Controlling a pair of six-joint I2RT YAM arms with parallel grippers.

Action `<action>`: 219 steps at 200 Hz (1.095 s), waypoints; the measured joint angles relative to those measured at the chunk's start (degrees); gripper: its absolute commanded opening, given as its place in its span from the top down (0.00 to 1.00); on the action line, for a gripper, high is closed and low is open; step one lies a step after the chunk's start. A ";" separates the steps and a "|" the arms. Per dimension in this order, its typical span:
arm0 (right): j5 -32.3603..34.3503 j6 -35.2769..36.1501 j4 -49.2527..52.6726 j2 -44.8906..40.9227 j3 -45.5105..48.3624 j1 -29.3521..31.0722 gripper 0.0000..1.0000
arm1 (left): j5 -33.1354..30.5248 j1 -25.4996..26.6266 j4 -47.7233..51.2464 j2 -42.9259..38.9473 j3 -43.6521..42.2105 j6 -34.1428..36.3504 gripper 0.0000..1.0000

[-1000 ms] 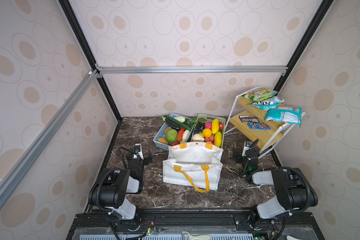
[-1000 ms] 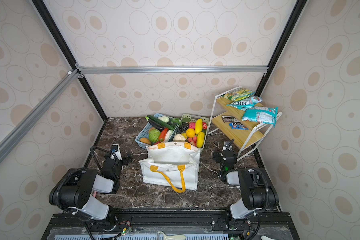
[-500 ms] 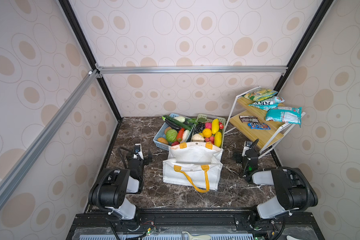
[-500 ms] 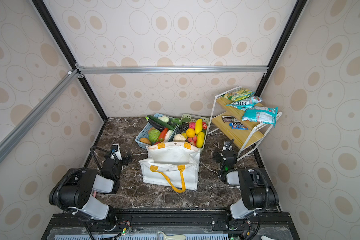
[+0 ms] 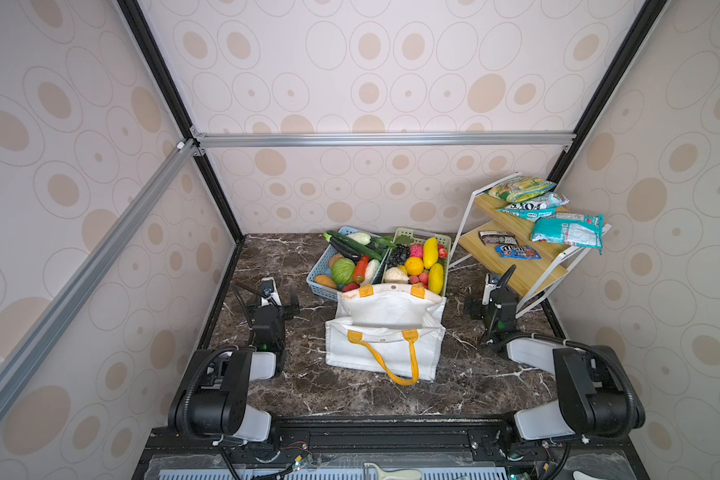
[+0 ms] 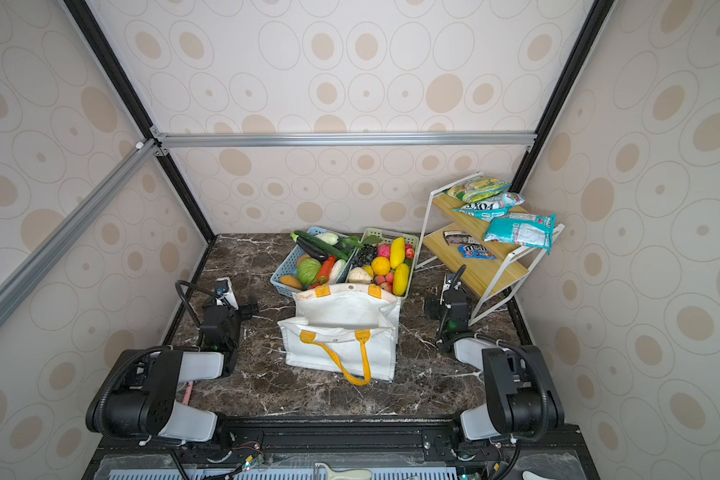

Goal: Place the food into the grocery bag and tie it

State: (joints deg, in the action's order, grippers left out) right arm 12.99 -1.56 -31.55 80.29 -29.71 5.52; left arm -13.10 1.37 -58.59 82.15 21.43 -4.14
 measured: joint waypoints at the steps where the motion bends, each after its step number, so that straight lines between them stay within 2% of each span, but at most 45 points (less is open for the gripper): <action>1: -0.02 0.00 0.15 -0.15 -0.07 0.07 0.04 | -0.15 0.00 0.24 -0.09 0.20 -0.04 0.01; 16: -1.18 0.15 3.78 -4.09 -0.90 1.97 0.04 | -3.61 0.00 4.44 -2.47 3.17 -1.70 0.01; 48: -5.66 1.01 14.93 -9.57 -3.56 6.25 0.04 | -9.53 -0.11 11.37 -6.82 3.74 -5.84 0.01; 76: -11.15 0.92 25.11 -13.35 -7.63 6.62 0.06 | -10.08 -0.11 25.03 -7.04 10.51 -9.66 0.01; 103: -15.87 0.52 35.10 -14.60 -15.80 7.23 0.08 | -6.56 0.72 36.09 -7.34 18.82 -14.16 0.01; 145: -22.25 0.79 44.48 -13.35 -28.24 11.26 0.09 | -2.82 4.74 52.59 -5.62 26.86 -19.93 0.01; 170: -23.80 3.08 49.07 -9.68 -34.36 16.55 0.09 | -1.97 6.45 60.94 -2.84 28.68 -20.76 0.01; 196: -24.28 6.93 53.48 -5.49 -38.84 22.93 0.09 | -1.66 6.58 66.29 -1.09 29.62 -21.00 0.01; 219: -24.61 9.84 56.41 -1.86 -41.92 25.99 0.10 | -1.31 6.58 68.67 -1.07 29.90 -21.40 0.01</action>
State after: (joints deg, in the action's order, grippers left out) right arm -11.62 8.27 24.86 78.43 -71.64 31.51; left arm -14.41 7.94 10.09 81.08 51.33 -25.54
